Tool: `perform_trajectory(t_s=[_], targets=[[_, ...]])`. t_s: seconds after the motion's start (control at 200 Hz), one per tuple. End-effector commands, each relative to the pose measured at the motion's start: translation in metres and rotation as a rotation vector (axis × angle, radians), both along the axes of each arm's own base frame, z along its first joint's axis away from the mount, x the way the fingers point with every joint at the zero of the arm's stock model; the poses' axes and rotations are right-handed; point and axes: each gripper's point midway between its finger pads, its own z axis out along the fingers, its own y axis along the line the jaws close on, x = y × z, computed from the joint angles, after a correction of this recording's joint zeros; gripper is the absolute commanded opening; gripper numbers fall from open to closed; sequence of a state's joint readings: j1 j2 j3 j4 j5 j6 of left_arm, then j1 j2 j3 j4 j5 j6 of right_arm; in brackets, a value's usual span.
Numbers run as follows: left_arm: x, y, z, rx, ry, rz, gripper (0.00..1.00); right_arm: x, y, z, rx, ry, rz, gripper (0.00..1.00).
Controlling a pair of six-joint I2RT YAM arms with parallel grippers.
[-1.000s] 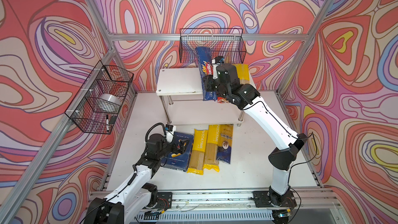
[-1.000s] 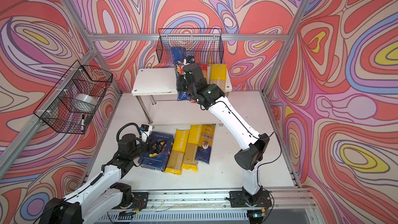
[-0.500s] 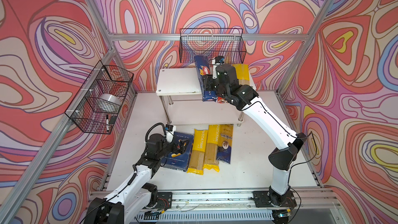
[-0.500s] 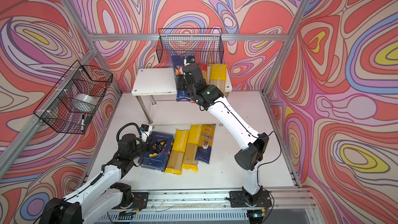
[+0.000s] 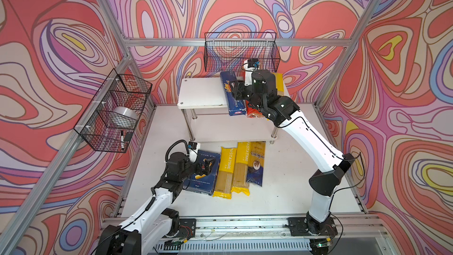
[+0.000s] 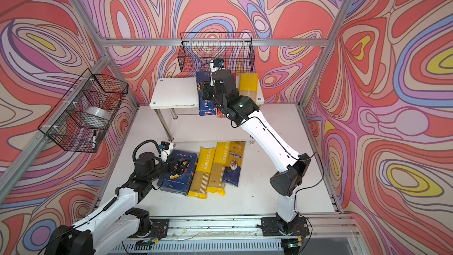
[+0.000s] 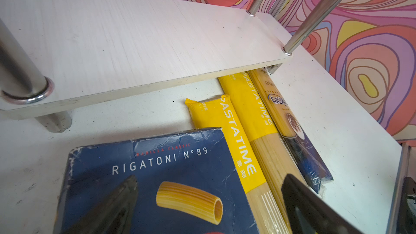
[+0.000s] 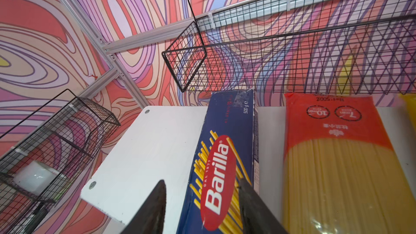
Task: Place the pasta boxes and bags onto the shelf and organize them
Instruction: 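Lower the Barilla box upright onto the shelf and open the right gripper, then withdraw the right gripper from the standing Barilla box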
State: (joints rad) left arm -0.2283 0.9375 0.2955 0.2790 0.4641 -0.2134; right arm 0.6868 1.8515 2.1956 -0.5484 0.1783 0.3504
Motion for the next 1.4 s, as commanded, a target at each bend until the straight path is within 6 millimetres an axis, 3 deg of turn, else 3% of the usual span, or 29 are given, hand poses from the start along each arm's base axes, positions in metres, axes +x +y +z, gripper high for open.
perform_trajectory(t_s=[0.0,0.27,0.426,0.606,0.731,0.946,1.397], targets=[[0.003,-0.003,0.011,-0.004,-0.027,-0.011,1.0,-0.031,-0.016,0.022,-0.016,-0.025,0.058,0.52],[0.005,-0.004,0.008,-0.003,-0.016,-0.013,1.0,-0.084,-0.034,0.002,-0.286,-0.056,0.046,0.44],[0.006,-0.003,0.007,-0.004,-0.019,-0.009,1.0,-0.109,-0.047,-0.01,-0.326,-0.036,0.054,0.36],[0.006,-0.003,0.008,-0.002,-0.018,-0.009,1.0,-0.127,-0.043,-0.035,-0.353,0.009,0.128,0.27],[0.006,-0.003,0.008,-0.002,-0.021,-0.009,1.0,-0.134,-0.04,-0.044,-0.354,0.014,0.157,0.23],[0.006,-0.003,0.008,-0.001,-0.021,-0.006,1.0,-0.144,-0.027,-0.042,-0.308,-0.03,0.244,0.13],[0.005,-0.002,0.009,-0.001,-0.022,-0.005,1.0,-0.133,-0.015,-0.061,-0.327,-0.015,0.245,0.08]])
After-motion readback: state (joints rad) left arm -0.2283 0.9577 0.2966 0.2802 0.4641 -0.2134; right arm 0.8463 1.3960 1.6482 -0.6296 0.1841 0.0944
